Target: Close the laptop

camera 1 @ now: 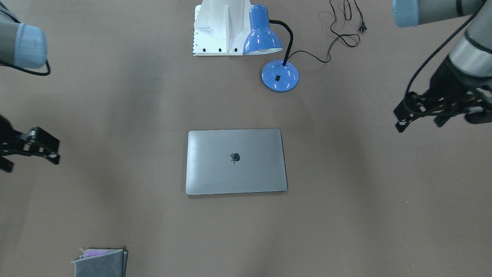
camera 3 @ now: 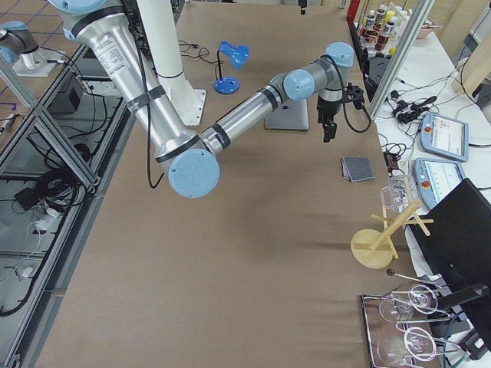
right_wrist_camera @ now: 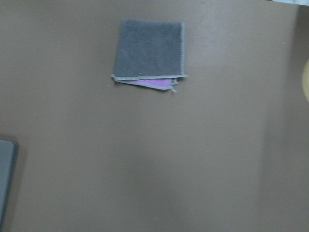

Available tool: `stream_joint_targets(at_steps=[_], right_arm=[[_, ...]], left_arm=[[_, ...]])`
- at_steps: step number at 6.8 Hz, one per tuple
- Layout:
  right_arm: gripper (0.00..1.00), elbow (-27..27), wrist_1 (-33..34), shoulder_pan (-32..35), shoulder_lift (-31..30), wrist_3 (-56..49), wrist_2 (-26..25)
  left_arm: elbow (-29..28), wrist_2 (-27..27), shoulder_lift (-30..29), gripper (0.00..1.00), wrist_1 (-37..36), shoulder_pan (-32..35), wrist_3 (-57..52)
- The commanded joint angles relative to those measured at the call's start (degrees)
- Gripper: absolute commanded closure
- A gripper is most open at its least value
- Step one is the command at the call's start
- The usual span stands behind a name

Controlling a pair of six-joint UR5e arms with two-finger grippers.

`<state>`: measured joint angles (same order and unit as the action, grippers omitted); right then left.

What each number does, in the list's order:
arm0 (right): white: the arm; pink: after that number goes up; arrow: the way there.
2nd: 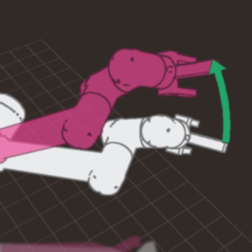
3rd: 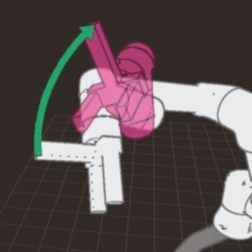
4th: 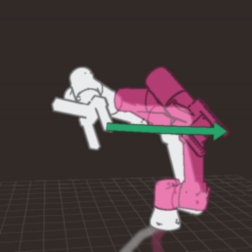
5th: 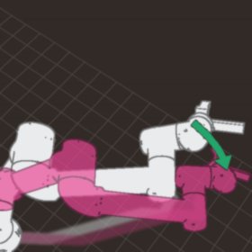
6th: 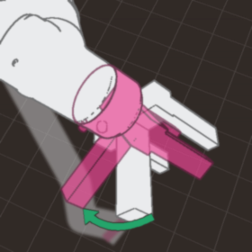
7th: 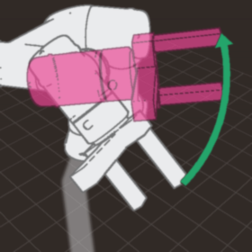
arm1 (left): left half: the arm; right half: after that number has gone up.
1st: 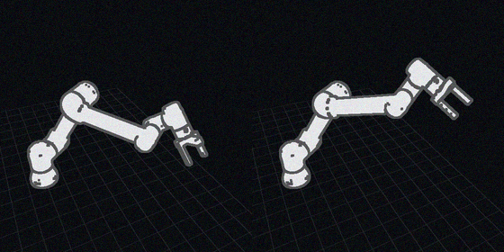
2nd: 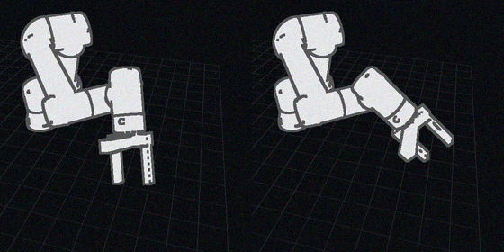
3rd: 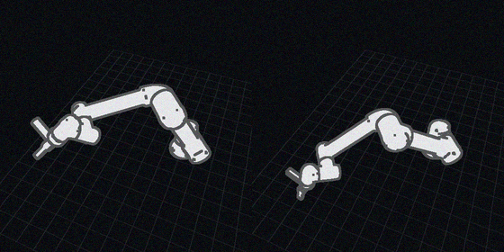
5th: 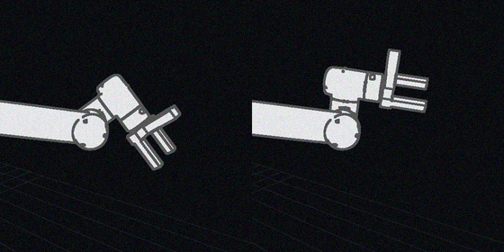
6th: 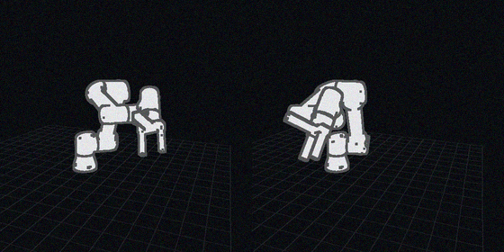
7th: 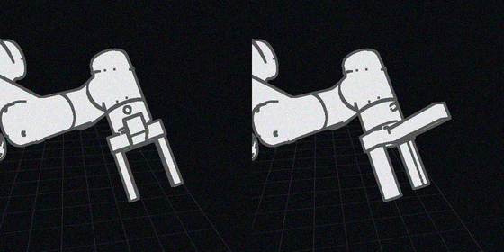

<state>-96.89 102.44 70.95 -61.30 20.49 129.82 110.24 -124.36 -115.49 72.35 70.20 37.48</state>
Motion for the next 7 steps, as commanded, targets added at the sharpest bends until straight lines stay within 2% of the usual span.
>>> stream_joint_targets(at_steps=[1,3,5,7], right_arm=[[0.0,-0.1,3.3,6.4,-9.0,-14.1,2.3],[0.0,-0.4,2.4,9.2,-16.1,-17.7,3.2],[0.0,0.8,2.3,10.4,-20.1,-19.2,4.0],[0.0,1.0,0.8,12.1,-23.6,-20.8,5.4]], left_arm=[[-0.2,-5.9,9.9,0.01,-1.1,8.6,-15.9],[-4.5,-10.1,18.3,0.01,5.0,14.9,-27.7],[-9.1,-10.2,23.0,0.01,13.7,15.4,-28.4],[-12.5,-10.2,26.8,0.01,19.1,17.1,-29.7]])
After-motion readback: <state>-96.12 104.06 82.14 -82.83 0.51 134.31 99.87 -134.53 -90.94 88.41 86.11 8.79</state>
